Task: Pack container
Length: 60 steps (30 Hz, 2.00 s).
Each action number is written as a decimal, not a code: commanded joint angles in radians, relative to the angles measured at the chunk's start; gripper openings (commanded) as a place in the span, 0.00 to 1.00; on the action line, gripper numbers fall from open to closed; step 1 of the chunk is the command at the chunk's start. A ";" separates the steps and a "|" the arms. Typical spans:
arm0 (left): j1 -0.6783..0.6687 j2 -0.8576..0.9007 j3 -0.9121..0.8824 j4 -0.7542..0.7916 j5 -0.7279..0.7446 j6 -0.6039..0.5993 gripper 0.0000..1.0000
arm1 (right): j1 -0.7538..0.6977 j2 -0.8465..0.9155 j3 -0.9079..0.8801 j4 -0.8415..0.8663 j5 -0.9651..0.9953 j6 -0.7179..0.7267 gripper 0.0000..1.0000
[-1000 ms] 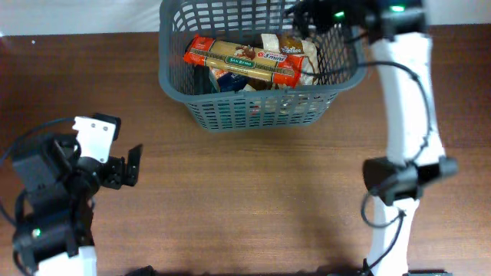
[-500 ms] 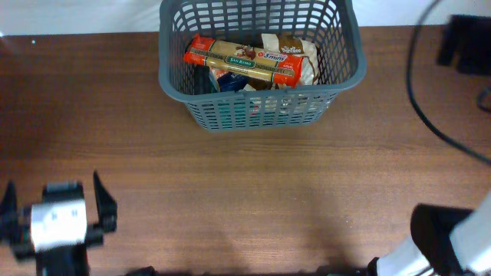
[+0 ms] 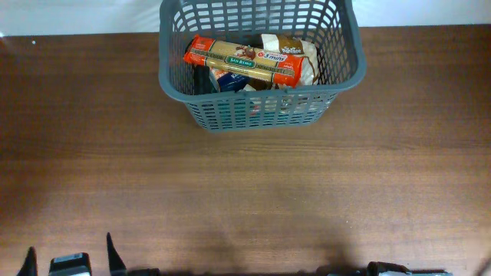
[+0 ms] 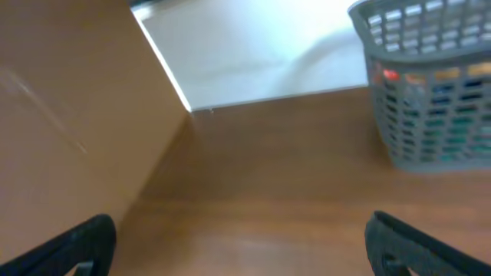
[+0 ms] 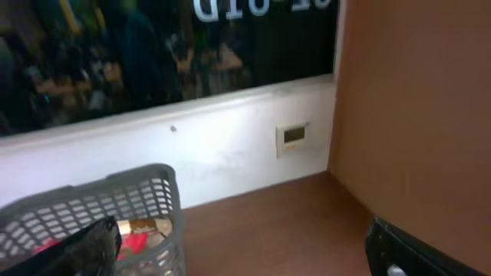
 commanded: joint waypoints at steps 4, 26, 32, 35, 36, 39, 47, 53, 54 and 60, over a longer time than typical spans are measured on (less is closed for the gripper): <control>-0.087 -0.008 0.005 0.018 -0.077 -0.074 0.99 | -0.003 -0.262 -0.394 -0.006 0.050 0.018 0.99; -0.261 -0.008 -0.032 -0.076 -0.145 -0.359 0.99 | 0.065 -0.899 -1.434 0.045 -0.029 -0.054 0.99; -0.283 -0.008 -0.176 0.097 -0.168 -0.359 0.99 | 0.062 -1.007 -1.590 0.254 -0.134 -0.066 0.99; -0.283 -0.008 -0.295 0.257 -0.168 -0.377 0.99 | 0.062 -1.013 -1.711 0.384 -0.174 -0.065 0.99; -0.283 -0.008 -0.327 0.289 -0.169 -0.390 0.99 | 0.062 -1.013 -1.746 0.417 -0.180 -0.065 0.99; -0.283 -0.008 -0.452 0.407 -0.169 -0.472 0.99 | 0.062 -1.013 -1.854 0.516 -0.181 -0.054 0.99; -0.280 -0.008 -0.731 0.654 -0.203 -0.631 0.99 | 0.062 -1.013 -2.052 0.663 -0.181 0.125 0.99; -0.280 -0.008 -0.844 0.720 -0.244 -0.650 0.99 | 0.063 -1.013 -2.171 0.749 -0.182 0.189 0.99; -0.280 -0.008 -0.856 0.720 -0.248 -0.650 0.99 | 0.063 -1.013 -2.194 0.766 -0.187 0.196 0.99; -0.280 -0.008 -0.875 0.719 -0.277 -0.650 0.99 | 0.063 -1.013 -2.251 0.804 -0.206 0.203 0.99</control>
